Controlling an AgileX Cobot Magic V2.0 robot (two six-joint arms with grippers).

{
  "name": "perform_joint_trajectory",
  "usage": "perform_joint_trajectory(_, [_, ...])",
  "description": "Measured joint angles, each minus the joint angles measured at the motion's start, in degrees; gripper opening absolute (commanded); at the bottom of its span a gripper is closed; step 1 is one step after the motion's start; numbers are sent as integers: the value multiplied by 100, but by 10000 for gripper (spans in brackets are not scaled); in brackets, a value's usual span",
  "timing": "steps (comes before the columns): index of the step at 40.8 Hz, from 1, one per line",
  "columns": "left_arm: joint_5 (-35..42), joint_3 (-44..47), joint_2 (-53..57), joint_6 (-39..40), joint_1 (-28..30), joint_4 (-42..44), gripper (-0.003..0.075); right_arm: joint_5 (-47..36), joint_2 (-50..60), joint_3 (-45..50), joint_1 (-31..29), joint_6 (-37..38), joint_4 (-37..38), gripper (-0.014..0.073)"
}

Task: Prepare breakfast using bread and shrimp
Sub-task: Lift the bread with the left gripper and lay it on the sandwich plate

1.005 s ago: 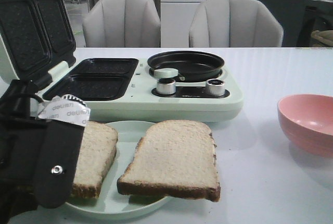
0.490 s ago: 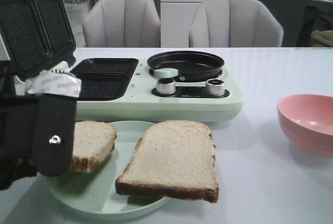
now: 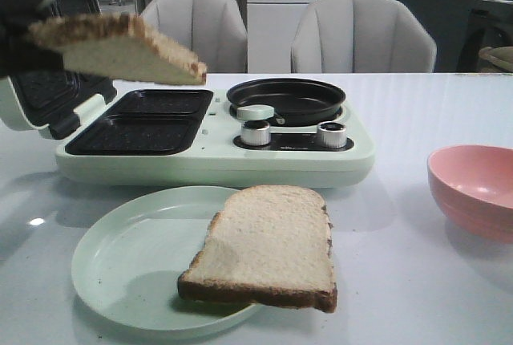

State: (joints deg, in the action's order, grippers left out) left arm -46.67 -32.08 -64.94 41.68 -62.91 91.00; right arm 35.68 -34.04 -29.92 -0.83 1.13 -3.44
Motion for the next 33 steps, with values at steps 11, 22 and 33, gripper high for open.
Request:
perform_joint_trajectory(11, [877,-1044,-403,1,852,321,98,0,0,0,0,0,-11,577])
perform_joint_trajectory(22, [1628,-2322,-1850,11,2289,416,98,4,0,0,0,0,-11,577])
perform_joint_trajectory(33, [1890,-3695,-3513,11,3067,453,98,4,0,0,0,0,-11,577])
